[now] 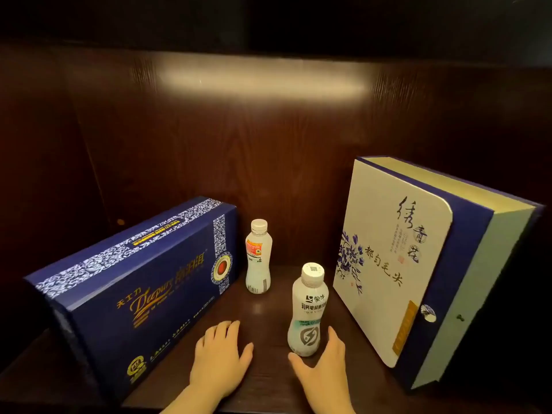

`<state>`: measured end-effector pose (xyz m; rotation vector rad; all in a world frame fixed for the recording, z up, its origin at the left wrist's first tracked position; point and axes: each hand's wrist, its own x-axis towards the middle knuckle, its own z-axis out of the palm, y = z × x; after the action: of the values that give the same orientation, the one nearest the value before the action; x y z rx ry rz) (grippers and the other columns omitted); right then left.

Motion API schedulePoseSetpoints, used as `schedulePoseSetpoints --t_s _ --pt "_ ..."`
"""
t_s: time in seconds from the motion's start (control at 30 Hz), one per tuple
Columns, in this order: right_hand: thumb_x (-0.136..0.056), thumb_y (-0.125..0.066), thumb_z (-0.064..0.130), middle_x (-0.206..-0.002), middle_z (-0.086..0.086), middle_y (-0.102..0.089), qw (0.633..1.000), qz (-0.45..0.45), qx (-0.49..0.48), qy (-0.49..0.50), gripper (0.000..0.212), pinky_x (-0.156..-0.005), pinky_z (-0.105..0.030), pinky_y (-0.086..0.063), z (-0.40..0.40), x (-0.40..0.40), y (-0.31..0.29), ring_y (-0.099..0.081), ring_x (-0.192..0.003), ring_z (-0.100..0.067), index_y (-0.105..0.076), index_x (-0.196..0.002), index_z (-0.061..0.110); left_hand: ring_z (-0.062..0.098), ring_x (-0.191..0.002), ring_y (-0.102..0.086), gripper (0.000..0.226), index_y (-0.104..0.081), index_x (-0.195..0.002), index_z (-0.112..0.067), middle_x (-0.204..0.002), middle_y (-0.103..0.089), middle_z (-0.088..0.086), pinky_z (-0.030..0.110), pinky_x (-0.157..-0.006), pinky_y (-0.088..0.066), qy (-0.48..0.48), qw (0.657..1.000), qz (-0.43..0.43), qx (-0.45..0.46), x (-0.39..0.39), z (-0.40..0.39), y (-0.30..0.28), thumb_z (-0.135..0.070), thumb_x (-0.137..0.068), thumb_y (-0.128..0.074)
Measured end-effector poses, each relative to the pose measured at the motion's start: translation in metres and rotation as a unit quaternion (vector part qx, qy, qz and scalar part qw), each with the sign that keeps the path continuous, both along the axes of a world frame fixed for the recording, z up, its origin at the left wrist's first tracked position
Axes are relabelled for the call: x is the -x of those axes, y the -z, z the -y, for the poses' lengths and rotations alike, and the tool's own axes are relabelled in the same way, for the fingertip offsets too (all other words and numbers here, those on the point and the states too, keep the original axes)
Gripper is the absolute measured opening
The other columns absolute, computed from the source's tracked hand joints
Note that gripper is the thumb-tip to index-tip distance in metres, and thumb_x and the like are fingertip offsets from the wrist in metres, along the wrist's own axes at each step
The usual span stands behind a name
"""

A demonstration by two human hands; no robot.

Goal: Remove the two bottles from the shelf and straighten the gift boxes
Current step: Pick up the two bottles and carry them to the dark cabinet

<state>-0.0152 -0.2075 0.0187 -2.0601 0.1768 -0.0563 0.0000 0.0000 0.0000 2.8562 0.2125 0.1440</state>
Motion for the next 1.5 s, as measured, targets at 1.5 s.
schedulePoseSetpoints --t_s 1.5 --pt "-0.067 -0.085 0.036 -0.114 0.002 -0.063 0.992 0.019 -0.054 0.111 0.070 -0.086 -0.033 -0.054 -0.010 0.016 -0.015 -0.065 -0.099 -0.014 -0.052 -0.127 0.025 0.016 -0.105 -0.058 0.062 -0.042 -0.113 -0.034 -0.108 -0.059 -0.011 0.032 -0.085 -0.044 0.053 0.890 0.095 0.443 -0.047 0.036 -0.054 -0.031 -0.071 -0.087"
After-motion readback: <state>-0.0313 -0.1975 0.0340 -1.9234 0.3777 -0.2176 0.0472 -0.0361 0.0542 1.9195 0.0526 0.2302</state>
